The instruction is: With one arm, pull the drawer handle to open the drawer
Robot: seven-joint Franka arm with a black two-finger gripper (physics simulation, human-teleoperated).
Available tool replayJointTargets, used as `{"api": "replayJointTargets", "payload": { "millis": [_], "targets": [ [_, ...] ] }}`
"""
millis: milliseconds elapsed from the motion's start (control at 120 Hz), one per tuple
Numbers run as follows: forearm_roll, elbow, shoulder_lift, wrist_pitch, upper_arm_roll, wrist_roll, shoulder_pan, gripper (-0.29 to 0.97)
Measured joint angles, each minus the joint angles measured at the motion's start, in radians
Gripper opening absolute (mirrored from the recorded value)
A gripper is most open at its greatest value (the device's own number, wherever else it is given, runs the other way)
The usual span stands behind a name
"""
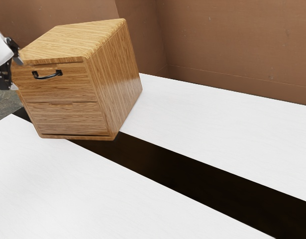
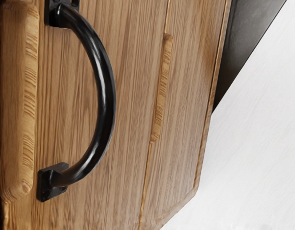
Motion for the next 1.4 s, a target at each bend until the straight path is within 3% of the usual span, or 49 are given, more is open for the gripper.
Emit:
{"api": "replayJointTargets", "payload": {
  "millis": [292, 650, 1400],
  "targets": [
    [0.002, 0.012, 0.059, 0.023, 0.0, 0.001, 0.06, 0.68],
    [-0.075, -0.007, 0.095, 0.066, -0.013, 0.002, 0.063, 0.68],
    [-0.132, -0.054, 0.109, 0.069, -0.124, 0.001, 0.065, 0.69]
  ]
}}
